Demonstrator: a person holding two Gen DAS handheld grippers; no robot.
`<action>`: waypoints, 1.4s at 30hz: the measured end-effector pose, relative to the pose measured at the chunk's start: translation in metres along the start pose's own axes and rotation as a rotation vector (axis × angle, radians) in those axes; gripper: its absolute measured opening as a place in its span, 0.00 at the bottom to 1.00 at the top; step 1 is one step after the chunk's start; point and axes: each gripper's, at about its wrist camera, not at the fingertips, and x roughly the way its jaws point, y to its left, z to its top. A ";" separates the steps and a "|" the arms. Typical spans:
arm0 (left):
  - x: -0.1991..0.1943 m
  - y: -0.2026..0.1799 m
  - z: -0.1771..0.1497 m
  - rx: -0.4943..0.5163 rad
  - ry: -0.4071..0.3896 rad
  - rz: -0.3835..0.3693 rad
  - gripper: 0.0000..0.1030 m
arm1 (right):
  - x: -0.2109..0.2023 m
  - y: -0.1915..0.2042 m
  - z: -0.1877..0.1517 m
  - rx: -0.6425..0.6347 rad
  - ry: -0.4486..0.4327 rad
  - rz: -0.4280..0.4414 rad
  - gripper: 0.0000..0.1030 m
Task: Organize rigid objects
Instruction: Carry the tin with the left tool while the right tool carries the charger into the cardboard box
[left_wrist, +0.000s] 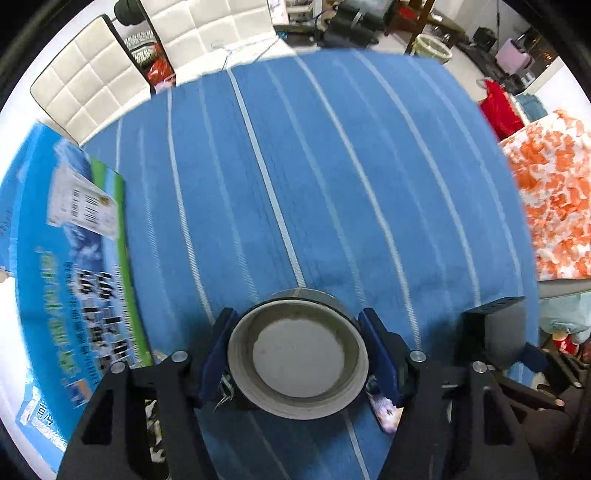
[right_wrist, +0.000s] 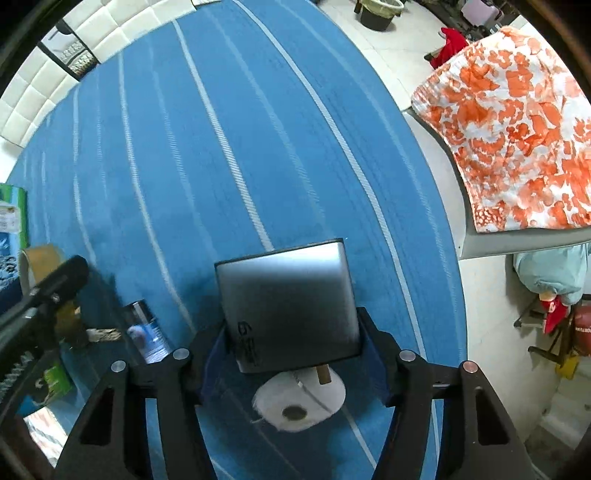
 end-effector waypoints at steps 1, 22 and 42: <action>-0.011 0.001 -0.002 0.006 -0.021 0.001 0.63 | -0.007 0.002 -0.003 -0.005 -0.013 0.004 0.62; -0.154 0.114 -0.061 -0.044 -0.283 -0.011 0.63 | -0.160 0.117 -0.091 -0.204 -0.261 0.113 0.59; -0.143 0.341 -0.121 -0.383 -0.176 -0.037 0.63 | -0.111 0.355 -0.142 -0.467 -0.073 0.304 0.59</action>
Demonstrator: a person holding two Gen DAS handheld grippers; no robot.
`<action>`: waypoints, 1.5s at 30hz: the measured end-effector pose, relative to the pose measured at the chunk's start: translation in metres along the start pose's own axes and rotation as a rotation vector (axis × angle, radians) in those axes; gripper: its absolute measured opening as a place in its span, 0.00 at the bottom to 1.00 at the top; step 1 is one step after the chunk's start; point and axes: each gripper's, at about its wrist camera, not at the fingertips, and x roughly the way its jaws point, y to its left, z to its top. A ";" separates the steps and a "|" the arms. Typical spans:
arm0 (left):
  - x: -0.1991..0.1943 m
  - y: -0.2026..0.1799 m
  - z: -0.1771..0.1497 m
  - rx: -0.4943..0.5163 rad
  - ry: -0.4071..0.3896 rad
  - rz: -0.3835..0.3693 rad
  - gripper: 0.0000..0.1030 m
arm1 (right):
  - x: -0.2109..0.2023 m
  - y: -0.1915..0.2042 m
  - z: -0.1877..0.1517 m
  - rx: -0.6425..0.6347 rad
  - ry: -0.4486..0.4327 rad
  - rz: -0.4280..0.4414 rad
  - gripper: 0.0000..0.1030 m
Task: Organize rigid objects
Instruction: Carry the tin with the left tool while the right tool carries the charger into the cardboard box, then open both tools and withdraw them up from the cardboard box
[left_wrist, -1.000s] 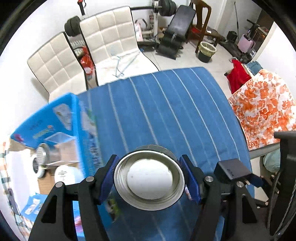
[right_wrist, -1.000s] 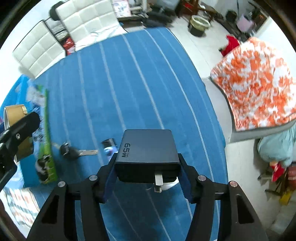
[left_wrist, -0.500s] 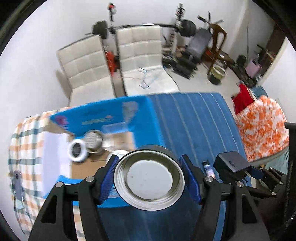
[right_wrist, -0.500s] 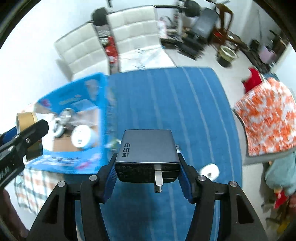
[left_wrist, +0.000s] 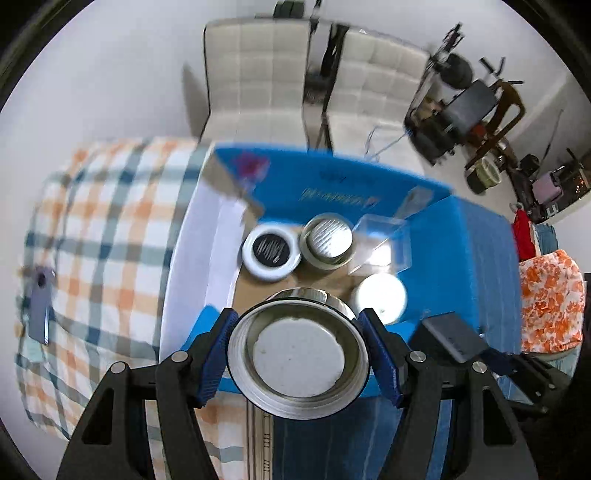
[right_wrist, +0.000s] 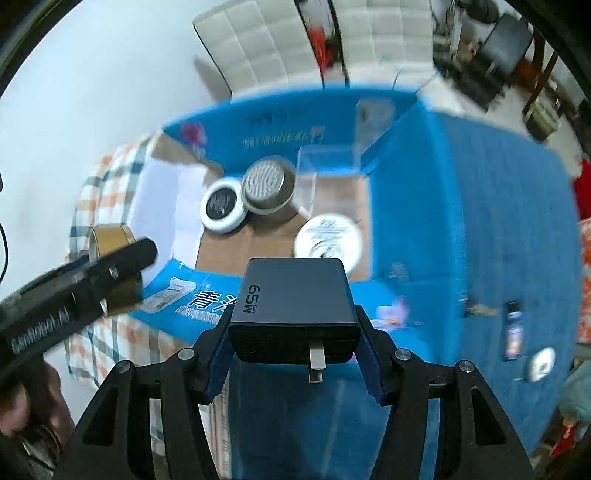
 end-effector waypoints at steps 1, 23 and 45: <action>0.012 0.006 0.000 -0.001 0.030 -0.008 0.63 | 0.009 0.001 0.002 0.002 0.012 -0.008 0.59; 0.130 0.032 0.006 0.031 0.340 -0.006 0.64 | 0.114 0.012 0.014 0.052 0.189 -0.064 0.61; 0.036 0.024 -0.029 0.022 0.188 0.053 1.00 | 0.018 -0.010 -0.012 0.006 0.030 -0.184 0.89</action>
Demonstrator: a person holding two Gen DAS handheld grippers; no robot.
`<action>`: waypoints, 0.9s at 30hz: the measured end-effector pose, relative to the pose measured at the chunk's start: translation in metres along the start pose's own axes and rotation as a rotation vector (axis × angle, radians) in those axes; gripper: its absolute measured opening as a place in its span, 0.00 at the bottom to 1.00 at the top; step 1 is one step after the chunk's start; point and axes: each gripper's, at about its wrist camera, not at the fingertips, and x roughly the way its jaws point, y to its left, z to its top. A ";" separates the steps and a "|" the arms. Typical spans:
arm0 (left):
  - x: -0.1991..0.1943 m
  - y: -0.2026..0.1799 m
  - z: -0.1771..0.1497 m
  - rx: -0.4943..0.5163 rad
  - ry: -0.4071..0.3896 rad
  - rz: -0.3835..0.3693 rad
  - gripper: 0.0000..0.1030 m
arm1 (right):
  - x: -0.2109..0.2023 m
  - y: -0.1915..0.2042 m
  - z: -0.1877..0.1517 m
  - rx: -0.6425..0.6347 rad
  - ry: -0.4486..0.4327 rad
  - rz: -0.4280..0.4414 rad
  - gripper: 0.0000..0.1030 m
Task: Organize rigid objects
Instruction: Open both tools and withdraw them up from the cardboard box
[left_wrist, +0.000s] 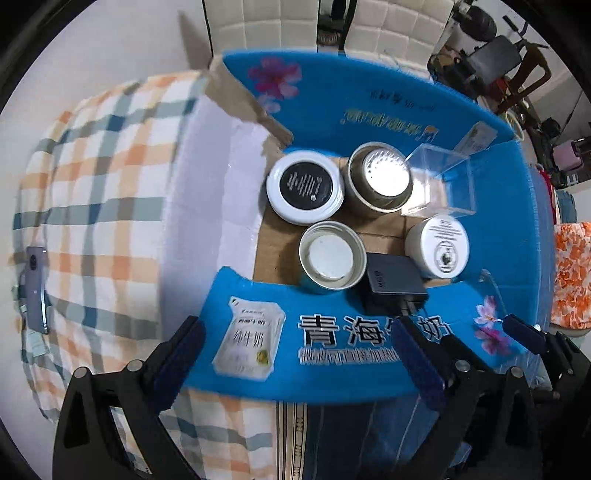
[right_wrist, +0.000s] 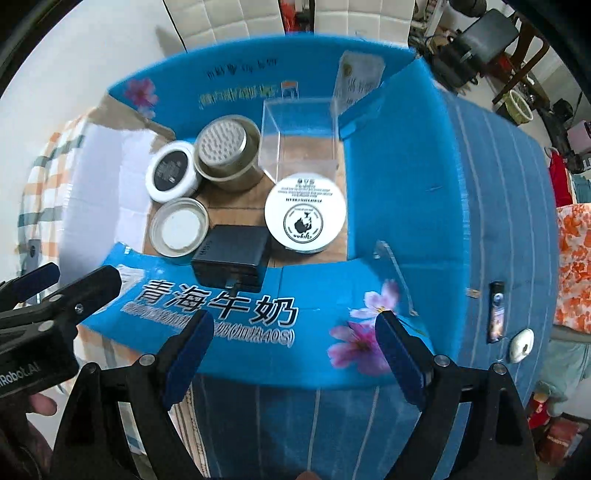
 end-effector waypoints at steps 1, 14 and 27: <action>-0.008 -0.002 -0.001 -0.003 -0.012 -0.006 1.00 | -0.011 -0.001 -0.004 -0.002 -0.018 0.004 0.89; -0.106 -0.007 -0.019 -0.010 -0.191 -0.002 1.00 | -0.139 -0.007 -0.038 -0.039 -0.188 0.079 0.89; -0.145 -0.040 -0.034 0.030 -0.247 -0.023 1.00 | -0.181 -0.056 -0.063 0.026 -0.238 0.140 0.89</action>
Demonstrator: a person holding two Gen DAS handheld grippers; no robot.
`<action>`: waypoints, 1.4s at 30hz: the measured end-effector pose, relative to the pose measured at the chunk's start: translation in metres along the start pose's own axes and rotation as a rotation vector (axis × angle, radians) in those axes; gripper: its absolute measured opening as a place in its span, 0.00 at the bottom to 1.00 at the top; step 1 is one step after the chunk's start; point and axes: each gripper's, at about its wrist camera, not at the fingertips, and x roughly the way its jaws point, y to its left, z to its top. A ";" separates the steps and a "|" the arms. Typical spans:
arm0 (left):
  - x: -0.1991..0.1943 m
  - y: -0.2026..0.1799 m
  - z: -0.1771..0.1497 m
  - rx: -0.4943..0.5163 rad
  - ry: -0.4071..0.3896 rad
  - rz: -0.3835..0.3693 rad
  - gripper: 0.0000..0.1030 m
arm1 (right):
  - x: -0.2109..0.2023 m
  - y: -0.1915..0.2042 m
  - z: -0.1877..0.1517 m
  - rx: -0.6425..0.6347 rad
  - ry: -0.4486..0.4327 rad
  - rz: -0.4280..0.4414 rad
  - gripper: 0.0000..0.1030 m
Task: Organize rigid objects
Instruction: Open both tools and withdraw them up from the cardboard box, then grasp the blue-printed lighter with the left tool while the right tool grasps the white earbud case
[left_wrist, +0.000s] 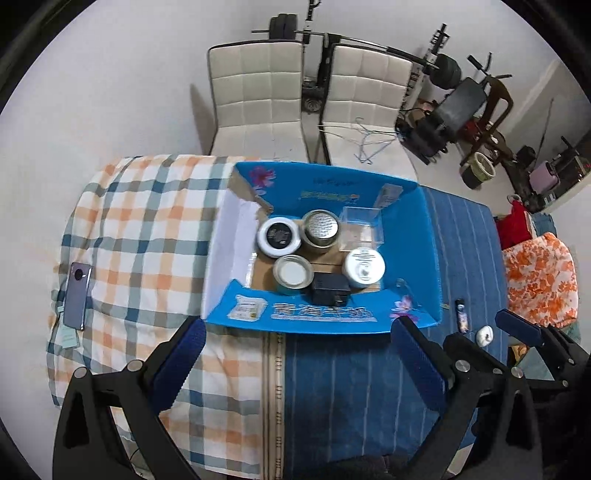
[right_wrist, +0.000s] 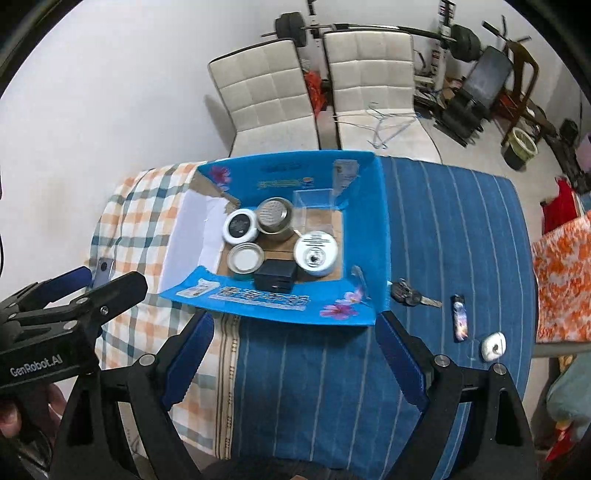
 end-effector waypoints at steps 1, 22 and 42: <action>0.000 -0.009 0.000 0.012 0.000 -0.010 1.00 | -0.001 -0.011 -0.002 0.020 -0.001 -0.006 0.89; 0.202 -0.305 -0.024 0.283 0.240 -0.140 1.00 | 0.169 -0.379 -0.114 0.844 0.282 -0.088 0.64; 0.295 -0.384 -0.067 0.382 0.400 -0.033 0.47 | 0.152 -0.396 -0.116 0.589 0.313 -0.258 0.50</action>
